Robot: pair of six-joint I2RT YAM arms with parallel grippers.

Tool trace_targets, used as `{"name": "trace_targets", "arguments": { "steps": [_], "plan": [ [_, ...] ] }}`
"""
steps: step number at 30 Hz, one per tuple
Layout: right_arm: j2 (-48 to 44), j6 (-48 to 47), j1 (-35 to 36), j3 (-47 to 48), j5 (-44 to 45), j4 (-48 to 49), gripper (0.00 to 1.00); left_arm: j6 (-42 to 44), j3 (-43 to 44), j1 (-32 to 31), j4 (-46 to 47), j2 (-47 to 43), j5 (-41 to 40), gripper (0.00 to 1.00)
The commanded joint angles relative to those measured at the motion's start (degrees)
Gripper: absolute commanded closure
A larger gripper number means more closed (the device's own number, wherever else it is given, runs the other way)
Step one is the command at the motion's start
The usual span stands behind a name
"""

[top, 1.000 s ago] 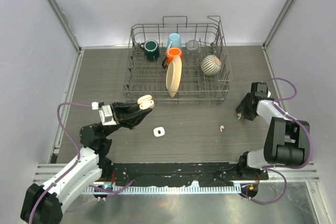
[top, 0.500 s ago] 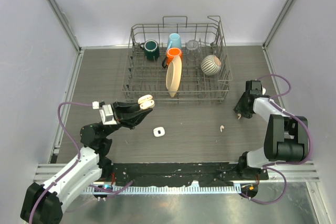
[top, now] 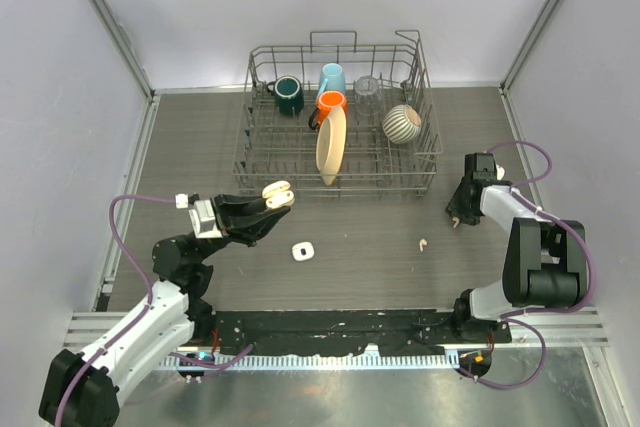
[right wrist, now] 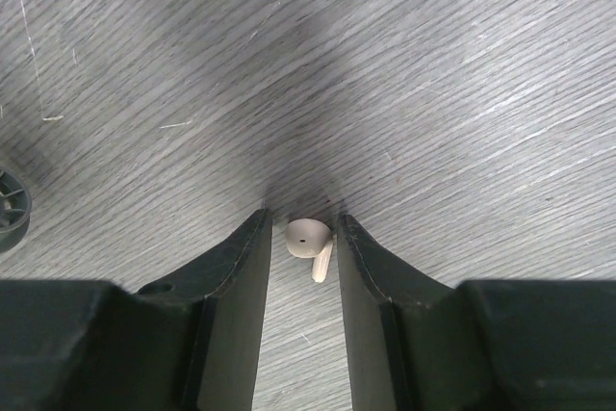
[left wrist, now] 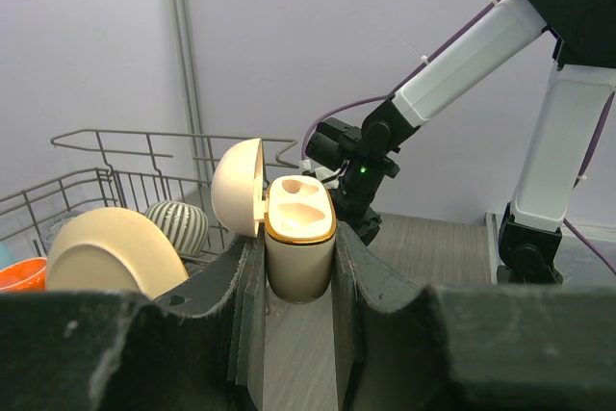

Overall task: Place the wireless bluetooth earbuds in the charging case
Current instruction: Pick up the earbud from the center of the board.

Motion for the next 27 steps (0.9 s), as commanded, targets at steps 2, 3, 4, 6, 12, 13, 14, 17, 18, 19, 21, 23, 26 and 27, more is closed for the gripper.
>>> {"name": "trace_targets", "arguments": {
  "steps": [2, 3, 4, 6, 12, 13, 14, 17, 18, 19, 21, 23, 26, 27],
  "plan": [
    [-0.4, 0.6, 0.6, 1.5, 1.7, -1.7, 0.61, 0.8, 0.2, -0.1, 1.2, -0.8, -0.2, 1.0],
    [-0.4, 0.5, 0.6, 1.5, 1.6, -1.8, 0.61, 0.9, 0.2, -0.2, 1.3, -0.8, -0.1, 1.0],
    [-0.4, 0.5, 0.7, 1.5, 1.6, -1.8, 0.62, 0.9, 0.2, -0.1, 1.3, -0.8, -0.2, 1.0],
    [-0.3, 0.5, 0.8, 1.5, 1.7, -1.7, 0.62, 0.9, 0.2, -0.1, 1.3, -0.7, -0.2, 1.0],
    [0.0, 0.5, 0.9, 1.4, 1.8, -1.8, 0.69, 0.9, 0.2, -0.2, 1.2, -0.6, -0.2, 1.0],
    [0.1, 0.5, 0.9, 1.4, 1.8, -1.8, 0.69, 0.9, 0.2, -0.2, 1.3, -0.6, -0.2, 1.0],
    [0.1, 0.5, 0.9, 1.5, 1.9, -1.7, 0.69, 0.9, 0.2, -0.1, 1.3, -0.6, -0.2, 1.0],
    [0.3, 0.7, 0.9, 1.5, 1.7, -1.9, 0.69, 1.0, 0.2, -0.1, 1.2, -0.7, -0.3, 1.0],
    [0.3, 0.8, 0.9, 1.5, 1.6, -1.9, 0.7, 1.0, 0.2, -0.2, 1.2, -0.7, -0.3, 1.0],
    [0.2, 0.9, 0.9, 1.4, 1.7, -2.0, 0.71, 0.9, 0.1, -0.1, 1.1, -0.8, -0.3, 1.0],
    [0.1, 1.1, 0.9, 1.4, 1.7, -2.0, 0.73, 0.9, 0.0, -0.1, 1.2, -0.7, -0.4, 1.0],
    [-0.1, 1.4, 0.9, 1.3, 1.6, -2.0, 0.77, 0.9, 0.2, -0.2, 1.1, -0.8, -0.5, 1.0],
    [-0.5, 1.6, 0.9, 1.0, 1.4, -1.7, 0.86, 0.9, 0.2, -0.2, 1.2, -0.7, -0.5, 1.0],
    [-0.8, 1.7, 0.9, 1.0, 1.2, -1.7, 0.9, 0.9, 0.2, -0.1, 1.1, -0.6, -0.5, 1.0]
  ]
}}
